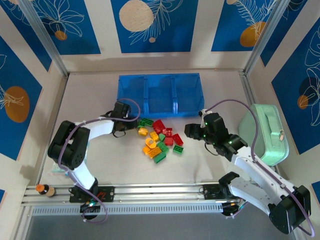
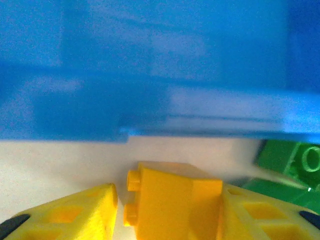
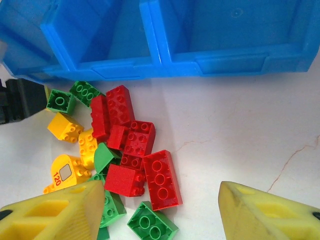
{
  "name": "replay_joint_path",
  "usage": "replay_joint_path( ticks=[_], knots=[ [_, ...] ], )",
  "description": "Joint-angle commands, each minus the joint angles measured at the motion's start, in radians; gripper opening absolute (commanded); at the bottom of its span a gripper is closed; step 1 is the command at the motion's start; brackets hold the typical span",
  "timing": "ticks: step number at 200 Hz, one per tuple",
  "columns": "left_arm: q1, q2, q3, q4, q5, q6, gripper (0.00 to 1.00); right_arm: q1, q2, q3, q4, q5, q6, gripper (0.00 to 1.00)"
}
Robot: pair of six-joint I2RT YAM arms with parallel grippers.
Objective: Sort the legos into containers by color
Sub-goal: Pick up the lego from the center of the table, then place the lego in the container.
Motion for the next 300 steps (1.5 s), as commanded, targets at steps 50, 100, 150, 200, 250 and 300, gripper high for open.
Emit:
replay_joint_path(
  ticks=[50, 100, 150, 200, 250, 300],
  knots=[
    [0.002, -0.033, -0.039, -0.069, -0.055, 0.031, 0.49, 0.013, -0.016, -0.017, 0.003, 0.012, 0.028, 0.62],
    [-0.003, -0.008, 0.038, -0.139, -0.099, 0.086, 0.36, 0.016, -0.042, -0.022, -0.014, 0.025, 0.029, 0.59],
    [-0.064, -0.049, 0.056, -0.224, -0.186, 0.106, 0.31, 0.016, -0.062, -0.043, -0.011, 0.029, 0.033, 0.58],
    [-0.093, -0.176, 0.089, -0.290, -0.214, 0.114, 0.32, 0.016, -0.059, -0.057, -0.005, 0.024, 0.028, 0.58],
    [-0.062, -0.080, 0.337, -0.363, -0.191, 0.182, 0.32, 0.016, -0.061, -0.054, -0.030, 0.018, 0.032, 0.58],
    [-0.026, 0.101, 0.570, -0.429, -0.166, 0.222, 0.32, 0.015, -0.104, -0.067, -0.070, 0.026, 0.031, 0.59]
  ],
)
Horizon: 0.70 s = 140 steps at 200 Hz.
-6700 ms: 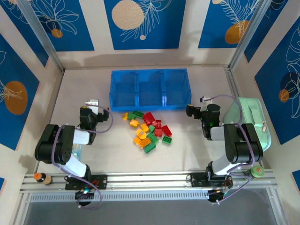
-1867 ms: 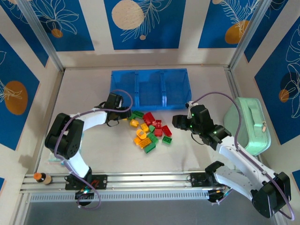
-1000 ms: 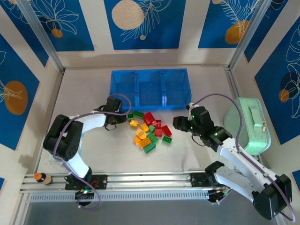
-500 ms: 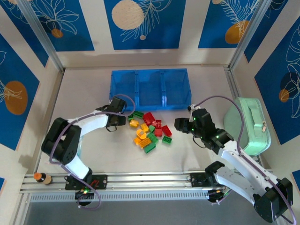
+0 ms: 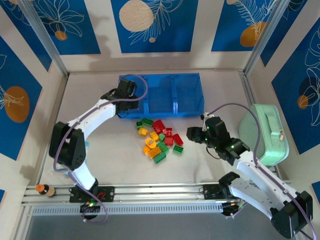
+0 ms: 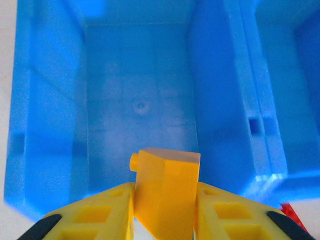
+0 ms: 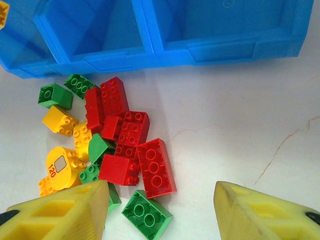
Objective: Sort the legos into containers by color
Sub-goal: Place the lego in the container, then pick up the lego from the center of the table.
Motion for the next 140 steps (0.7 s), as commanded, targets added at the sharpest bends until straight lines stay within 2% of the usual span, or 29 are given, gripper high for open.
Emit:
replay_joint_path(
  ticks=[1, 15, 26, 33, 50, 60, 92, 140],
  knots=[
    [0.020, 0.074, 0.082, -0.085, 0.015, 0.045, 0.32, 0.006, -0.032, -0.020, -0.038, 0.008, 0.013, 0.59],
    [0.031, 0.106, 0.121, -0.098, 0.019, 0.049, 0.34, 0.006, -0.044, -0.026, -0.047, 0.010, 0.013, 0.59],
    [0.041, 0.126, 0.147, -0.108, 0.024, 0.048, 0.39, 0.006, -0.052, -0.031, -0.050, 0.011, 0.014, 0.59],
    [0.047, 0.137, 0.162, -0.115, 0.028, 0.047, 0.44, 0.004, -0.057, -0.033, -0.052, 0.011, 0.016, 0.59],
    [0.058, 0.153, 0.202, -0.141, 0.031, 0.051, 0.68, 0.004, -0.061, -0.034, -0.056, 0.012, 0.016, 0.59],
    [0.056, 0.145, 0.212, -0.149, 0.035, 0.058, 0.74, 0.004, -0.064, -0.032, -0.059, 0.009, 0.015, 0.59],
    [0.039, 0.045, 0.139, -0.125, 0.054, 0.054, 0.76, 0.004, -0.066, -0.033, -0.052, 0.005, 0.018, 0.60],
    [-0.051, -0.157, -0.132, -0.065, 0.066, -0.022, 0.76, 0.004, -0.045, -0.041, -0.020, -0.007, 0.019, 0.63]
  ],
)
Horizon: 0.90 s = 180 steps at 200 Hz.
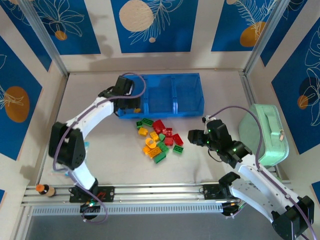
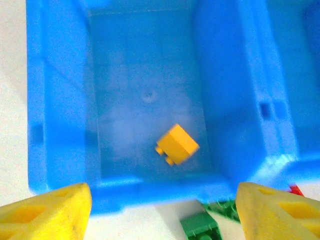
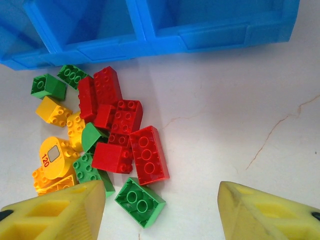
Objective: Sort the legos into containers by color
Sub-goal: Pick up the lego from the center of the table.
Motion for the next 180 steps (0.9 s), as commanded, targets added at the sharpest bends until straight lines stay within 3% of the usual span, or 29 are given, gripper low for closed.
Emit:
replay_joint_path(
  ticks=[1, 49, 85, 180],
  knots=[
    [-0.048, -0.093, -0.113, 0.019, 0.032, -0.056, 0.76, 0.004, 0.003, -0.017, 0.021, -0.011, 0.015, 0.63],
    [-0.170, -0.159, -0.297, 0.091, 0.067, -0.157, 0.76, 0.006, 0.032, -0.014, 0.042, -0.035, 0.028, 0.66],
    [-0.192, -0.129, -0.382, 0.193, 0.140, -0.207, 0.72, 0.009, 0.023, -0.021, 0.033, -0.037, 0.039, 0.66],
    [-0.205, 0.004, -0.352, 0.205, 0.096, -0.204, 0.67, 0.012, -0.015, -0.037, 0.008, -0.018, 0.039, 0.67]
  ],
)
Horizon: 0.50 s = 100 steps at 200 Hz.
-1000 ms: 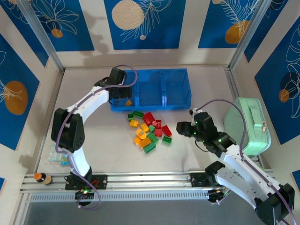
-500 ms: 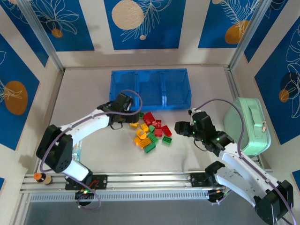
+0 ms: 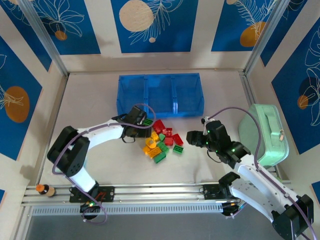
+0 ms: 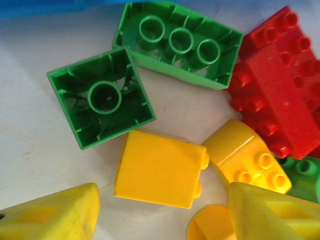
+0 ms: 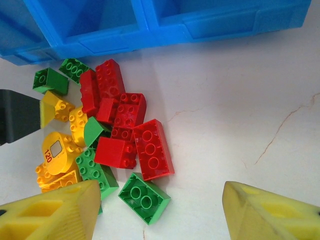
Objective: Sort the legos into containers by color
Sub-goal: Pick up the lego from the center of the table.
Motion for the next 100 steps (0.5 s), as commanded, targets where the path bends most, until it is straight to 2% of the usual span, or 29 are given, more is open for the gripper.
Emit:
replay_joint_path(
  ticks=[1, 70, 100],
  knots=[
    [-0.005, 0.026, 0.032, 0.001, -0.020, -0.009, 0.67, 0.006, -0.017, -0.012, -0.013, 0.003, 0.016, 0.66],
    [-0.005, 0.094, 0.096, -0.021, -0.042, 0.014, 0.65, 0.004, -0.017, -0.006, -0.020, 0.012, 0.004, 0.66],
    [-0.005, 0.114, 0.108, -0.031, -0.046, 0.020, 0.61, 0.003, -0.018, -0.005, -0.020, 0.012, 0.002, 0.66]
  ],
)
